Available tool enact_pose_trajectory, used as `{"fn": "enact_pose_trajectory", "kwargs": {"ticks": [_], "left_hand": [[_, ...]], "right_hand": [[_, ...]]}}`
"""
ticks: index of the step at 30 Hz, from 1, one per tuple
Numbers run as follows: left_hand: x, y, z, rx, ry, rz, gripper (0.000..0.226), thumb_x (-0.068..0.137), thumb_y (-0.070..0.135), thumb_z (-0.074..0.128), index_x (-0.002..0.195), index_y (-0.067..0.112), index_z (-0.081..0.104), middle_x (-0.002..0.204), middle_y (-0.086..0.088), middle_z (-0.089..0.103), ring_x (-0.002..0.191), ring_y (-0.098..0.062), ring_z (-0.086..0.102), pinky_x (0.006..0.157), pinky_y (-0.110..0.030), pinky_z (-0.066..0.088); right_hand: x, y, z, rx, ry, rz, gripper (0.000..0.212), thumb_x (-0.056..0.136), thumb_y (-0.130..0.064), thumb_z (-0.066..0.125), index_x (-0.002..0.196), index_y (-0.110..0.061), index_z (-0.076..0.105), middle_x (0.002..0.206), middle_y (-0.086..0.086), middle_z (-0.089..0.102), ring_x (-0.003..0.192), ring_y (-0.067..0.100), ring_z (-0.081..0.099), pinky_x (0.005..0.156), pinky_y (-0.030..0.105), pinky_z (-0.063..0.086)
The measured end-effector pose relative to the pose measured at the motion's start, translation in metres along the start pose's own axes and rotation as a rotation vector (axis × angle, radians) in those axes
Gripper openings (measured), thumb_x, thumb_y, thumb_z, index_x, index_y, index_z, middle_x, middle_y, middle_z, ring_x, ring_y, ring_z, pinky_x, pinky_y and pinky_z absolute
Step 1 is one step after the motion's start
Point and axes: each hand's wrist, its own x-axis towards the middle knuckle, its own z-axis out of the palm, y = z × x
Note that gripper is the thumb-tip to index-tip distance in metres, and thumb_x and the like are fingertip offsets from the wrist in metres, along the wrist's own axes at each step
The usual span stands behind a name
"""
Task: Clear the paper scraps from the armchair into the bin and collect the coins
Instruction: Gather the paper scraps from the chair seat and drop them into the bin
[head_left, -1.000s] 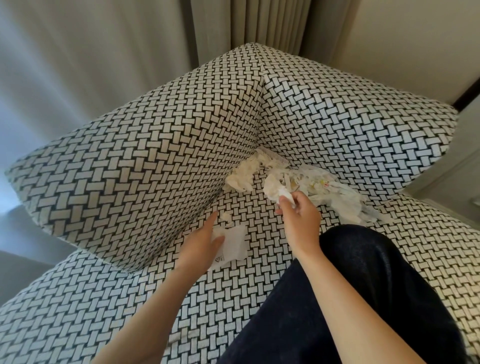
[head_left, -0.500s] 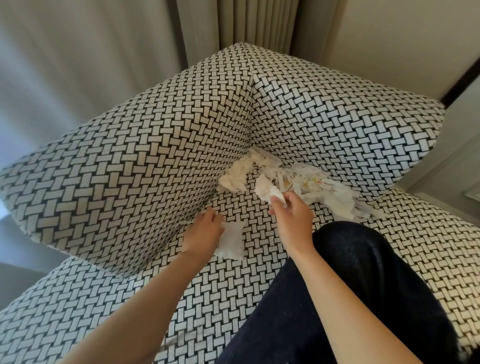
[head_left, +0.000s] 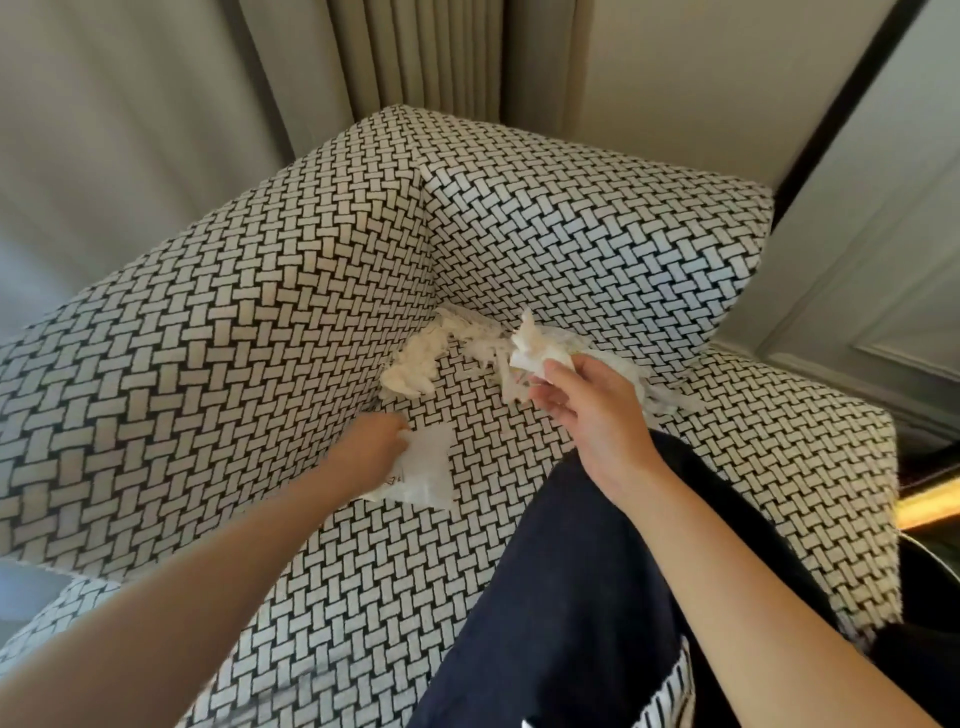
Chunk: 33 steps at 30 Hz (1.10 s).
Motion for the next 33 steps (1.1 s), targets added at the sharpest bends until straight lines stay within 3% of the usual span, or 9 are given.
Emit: {"fn": "enact_pose_trajectory", "kwargs": {"ticks": [3,5,8,12,16,20,24,29,33], "left_hand": [[0.008,0.017,-0.014,-0.045,0.011,0.011,0.029,0.095,0.02,0.048,0.122,0.012,0.055,0.097,-0.004,0.059,0.054,-0.006,0.048,0.044,-0.012,0.037],[0.014,0.034,-0.027,-0.084,0.038,0.045,0.028,0.095,0.023,0.049,0.12,0.013,0.057,0.098,-0.001,0.058,0.053,-0.003,0.045,0.041,-0.012,0.038],[0.018,0.074,-0.045,-0.143,0.075,0.133,0.028,0.093,0.024,0.051,0.118,0.015,0.057,0.092,0.005,0.061,0.054,-0.006,0.046,0.046,-0.012,0.04],[0.015,0.142,-0.063,-0.116,0.128,0.288,0.024,0.091,0.031,0.051,0.11,0.022,0.062,0.085,0.008,0.065,0.053,-0.014,0.055,0.056,-0.035,0.057],[0.01,0.227,-0.062,-0.288,0.161,0.421,0.016,0.089,0.026,0.058,0.103,0.022,0.065,0.092,0.007,0.065,0.073,-0.007,0.055,0.064,-0.014,0.043],[0.005,0.319,-0.029,-0.466,0.076,0.555,0.023,0.085,0.023,0.065,0.108,0.02,0.068,0.098,0.004,0.068,0.087,-0.011,0.06,0.075,-0.018,0.046],[0.003,0.388,0.026,-0.509,-0.06,0.61,0.022,0.087,0.022,0.064,0.109,0.019,0.065,0.098,0.005,0.064,0.078,-0.006,0.057,0.064,-0.014,0.046],[0.009,0.448,0.103,-0.559,-0.187,0.496,0.025,0.09,0.024,0.06,0.113,0.016,0.062,0.098,0.007,0.054,0.077,-0.004,0.047,0.055,-0.008,0.029],[0.014,0.485,0.149,-0.596,-0.27,0.426,0.024,0.09,0.025,0.058,0.112,0.015,0.062,0.101,0.004,0.053,0.093,-0.013,0.051,0.067,-0.018,0.037]], "right_hand": [[-0.006,-0.017,-0.027,0.009,-0.001,-0.036,0.007,0.09,-0.011,0.058,0.089,-0.01,0.065,0.09,0.011,0.067,0.08,0.015,0.061,0.085,0.033,0.052],[-0.009,-0.027,-0.045,0.001,0.03,-0.043,0.007,0.09,-0.012,0.057,0.089,-0.01,0.064,0.091,0.011,0.067,0.08,0.014,0.062,0.08,0.029,0.051],[-0.014,-0.036,-0.074,-0.045,0.112,-0.042,0.006,0.09,-0.014,0.058,0.088,-0.012,0.064,0.09,0.006,0.069,0.081,0.016,0.064,0.084,0.03,0.053],[-0.023,-0.046,-0.113,-0.135,0.198,-0.044,0.008,0.091,-0.014,0.057,0.094,-0.015,0.064,0.092,0.003,0.071,0.084,0.017,0.067,0.085,0.031,0.054],[-0.039,-0.055,-0.164,-0.265,0.301,-0.047,0.016,0.093,-0.018,0.056,0.107,-0.019,0.062,0.095,-0.002,0.071,0.087,0.01,0.069,0.084,0.028,0.055],[-0.059,-0.054,-0.233,-0.312,0.482,-0.017,0.025,0.094,-0.02,0.053,0.119,-0.014,0.057,0.097,-0.003,0.07,0.082,0.005,0.069,0.073,0.019,0.054],[-0.075,-0.038,-0.3,-0.402,0.631,0.044,0.021,0.096,-0.022,0.05,0.113,-0.011,0.055,0.097,-0.002,0.068,0.076,0.007,0.069,0.067,0.018,0.051],[-0.084,-0.004,-0.378,-0.393,0.708,0.154,0.026,0.097,-0.022,0.048,0.12,-0.009,0.048,0.103,0.008,0.065,0.083,0.017,0.069,0.08,0.03,0.055],[-0.087,0.033,-0.425,-0.368,0.736,0.264,0.023,0.099,-0.021,0.045,0.117,-0.008,0.048,0.093,0.007,0.07,0.079,0.017,0.069,0.073,0.026,0.053]]}}
